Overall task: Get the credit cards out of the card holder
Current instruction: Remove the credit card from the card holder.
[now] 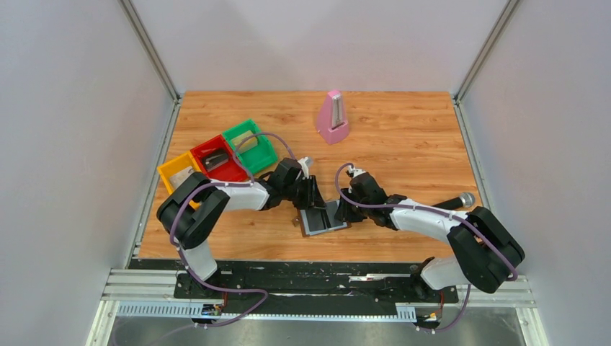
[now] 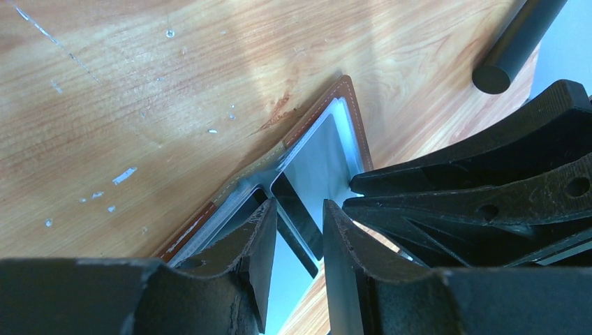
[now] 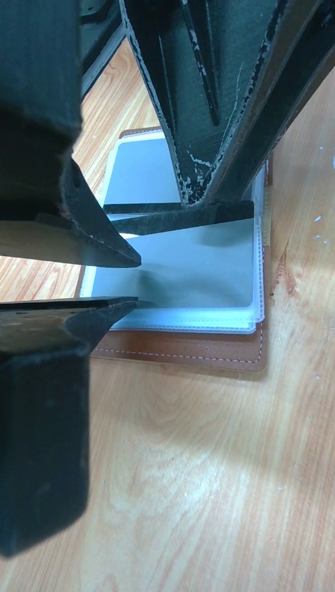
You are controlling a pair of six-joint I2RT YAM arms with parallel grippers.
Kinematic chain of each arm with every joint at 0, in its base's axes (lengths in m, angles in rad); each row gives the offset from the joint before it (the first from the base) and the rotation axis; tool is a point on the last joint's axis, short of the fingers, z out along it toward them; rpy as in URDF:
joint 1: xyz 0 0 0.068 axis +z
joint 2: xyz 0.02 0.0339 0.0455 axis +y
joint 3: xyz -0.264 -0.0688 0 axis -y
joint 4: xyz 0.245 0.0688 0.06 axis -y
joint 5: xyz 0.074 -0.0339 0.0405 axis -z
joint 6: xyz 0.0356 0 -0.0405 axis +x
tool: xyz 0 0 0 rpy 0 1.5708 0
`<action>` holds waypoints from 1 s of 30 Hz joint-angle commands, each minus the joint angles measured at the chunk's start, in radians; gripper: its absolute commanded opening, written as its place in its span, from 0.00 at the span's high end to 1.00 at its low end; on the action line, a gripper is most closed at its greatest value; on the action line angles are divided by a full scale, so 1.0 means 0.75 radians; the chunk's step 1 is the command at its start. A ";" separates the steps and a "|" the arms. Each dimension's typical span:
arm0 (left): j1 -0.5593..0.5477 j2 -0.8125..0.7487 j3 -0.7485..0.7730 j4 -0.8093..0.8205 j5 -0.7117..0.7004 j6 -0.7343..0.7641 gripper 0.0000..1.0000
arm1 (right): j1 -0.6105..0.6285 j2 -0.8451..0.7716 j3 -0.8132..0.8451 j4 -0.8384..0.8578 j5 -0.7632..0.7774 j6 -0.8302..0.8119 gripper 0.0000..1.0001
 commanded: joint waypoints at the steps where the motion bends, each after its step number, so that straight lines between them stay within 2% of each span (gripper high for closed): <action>1: -0.011 0.053 -0.006 0.003 -0.050 0.003 0.60 | -0.010 0.007 -0.031 0.030 0.003 0.011 0.77; 9: -0.011 0.073 0.002 0.018 -0.052 -0.007 0.61 | -0.013 0.006 -0.040 0.035 0.002 0.011 0.77; 14: -0.013 0.063 0.029 -0.099 -0.143 0.028 0.61 | -0.016 0.021 -0.043 0.040 -0.002 0.013 0.77; 30: -0.018 0.073 0.081 -0.228 -0.279 0.074 0.59 | -0.018 0.010 -0.062 0.058 0.000 0.011 0.78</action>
